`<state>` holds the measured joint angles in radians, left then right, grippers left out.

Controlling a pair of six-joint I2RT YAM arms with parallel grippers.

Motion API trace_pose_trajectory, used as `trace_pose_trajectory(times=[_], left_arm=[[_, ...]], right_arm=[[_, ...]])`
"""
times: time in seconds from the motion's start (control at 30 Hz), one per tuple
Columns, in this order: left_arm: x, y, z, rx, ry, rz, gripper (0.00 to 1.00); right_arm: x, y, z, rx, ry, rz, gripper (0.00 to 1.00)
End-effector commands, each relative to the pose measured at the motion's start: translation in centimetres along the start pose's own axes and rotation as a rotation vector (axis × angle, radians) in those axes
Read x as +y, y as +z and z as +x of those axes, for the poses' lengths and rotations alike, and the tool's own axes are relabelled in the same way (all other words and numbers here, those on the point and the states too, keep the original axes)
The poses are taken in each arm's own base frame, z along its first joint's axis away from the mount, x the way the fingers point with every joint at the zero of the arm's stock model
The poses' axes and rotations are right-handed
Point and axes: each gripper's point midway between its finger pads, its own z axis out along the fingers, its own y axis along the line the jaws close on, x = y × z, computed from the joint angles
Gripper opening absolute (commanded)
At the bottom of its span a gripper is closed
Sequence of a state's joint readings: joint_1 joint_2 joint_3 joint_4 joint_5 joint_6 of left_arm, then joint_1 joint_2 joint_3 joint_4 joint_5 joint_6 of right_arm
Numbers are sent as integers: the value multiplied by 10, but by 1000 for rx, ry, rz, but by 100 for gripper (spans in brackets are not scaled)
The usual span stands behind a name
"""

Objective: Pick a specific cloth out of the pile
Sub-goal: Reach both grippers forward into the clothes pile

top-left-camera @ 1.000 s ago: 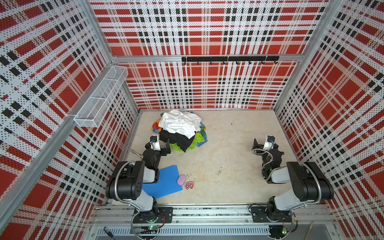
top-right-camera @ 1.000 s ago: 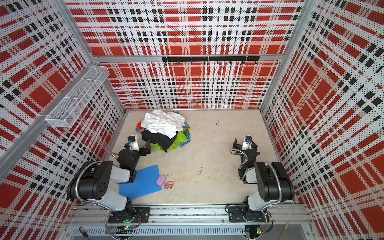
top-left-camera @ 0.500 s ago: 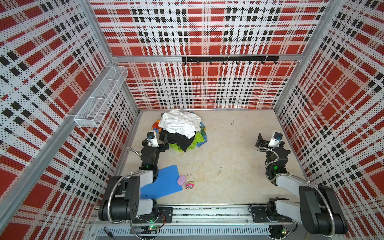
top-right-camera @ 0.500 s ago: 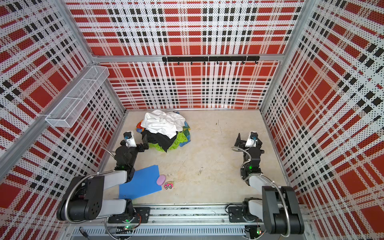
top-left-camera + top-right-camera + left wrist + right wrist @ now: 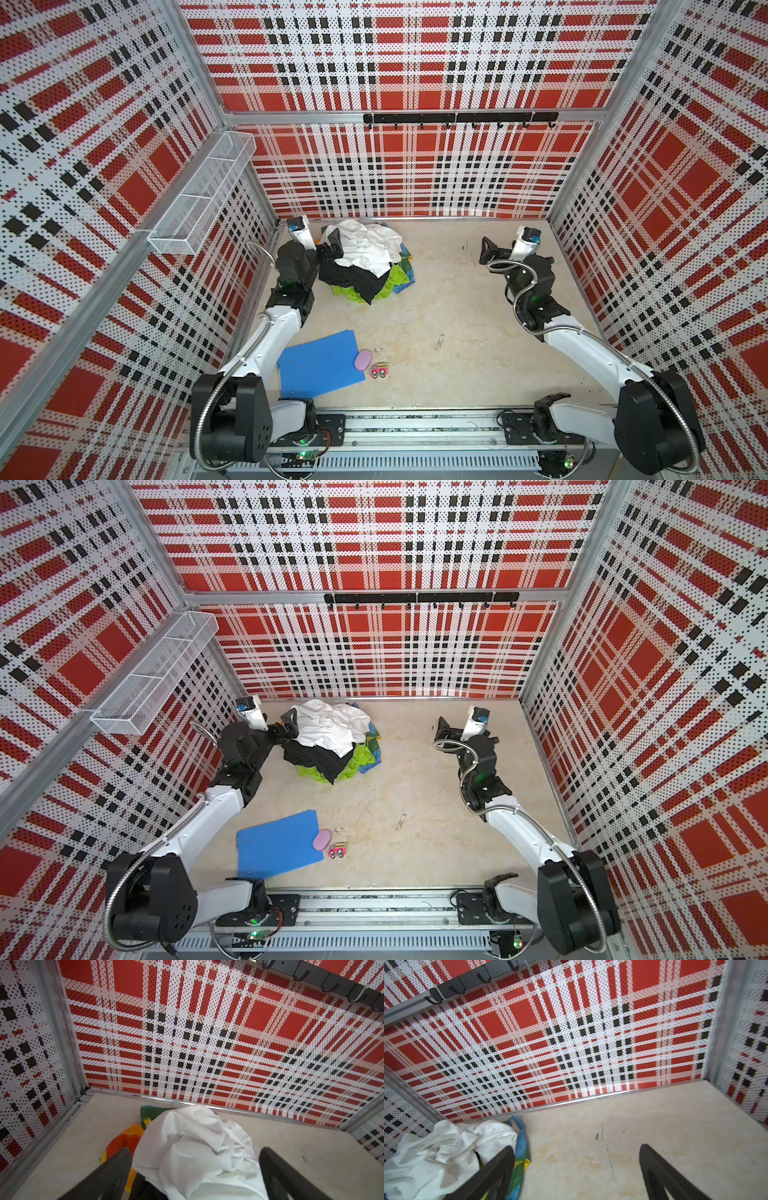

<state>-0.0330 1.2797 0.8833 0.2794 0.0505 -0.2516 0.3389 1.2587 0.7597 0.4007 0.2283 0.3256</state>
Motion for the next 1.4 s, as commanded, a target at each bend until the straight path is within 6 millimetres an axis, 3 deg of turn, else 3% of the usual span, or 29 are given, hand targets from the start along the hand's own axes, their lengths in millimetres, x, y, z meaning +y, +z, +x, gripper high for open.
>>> trace_pose_trajectory(times=[0.0, 0.27, 0.43, 0.63, 0.73, 0.9, 1.2, 1.33, 1.37], left_arm=[[-1, 9, 21, 178, -75, 35, 99], [-19, 35, 16, 271, -108, 150, 100], [-23, 56, 38, 366, -142, 186, 99], [-10, 68, 82, 415, -192, 140, 99], [-17, 73, 94, 451, -184, 151, 99], [-23, 79, 119, 516, -183, 145, 99], [-19, 83, 128, 549, -180, 116, 100], [-21, 82, 129, 553, -168, 113, 99], [-21, 82, 129, 552, -164, 105, 99]], right_arm=[[23, 15, 18, 97, 83, 20, 100], [112, 53, 65, 259, 182, -152, 100], [155, 76, 113, 422, 304, -292, 100], [173, 92, 163, 568, 379, -314, 100], [178, 97, 182, 610, 398, -325, 100], [203, 98, 207, 673, 408, -394, 100], [246, 94, 247, 766, 407, -480, 100], [250, 99, 266, 790, 429, -456, 99], [250, 101, 267, 789, 442, -451, 95]])
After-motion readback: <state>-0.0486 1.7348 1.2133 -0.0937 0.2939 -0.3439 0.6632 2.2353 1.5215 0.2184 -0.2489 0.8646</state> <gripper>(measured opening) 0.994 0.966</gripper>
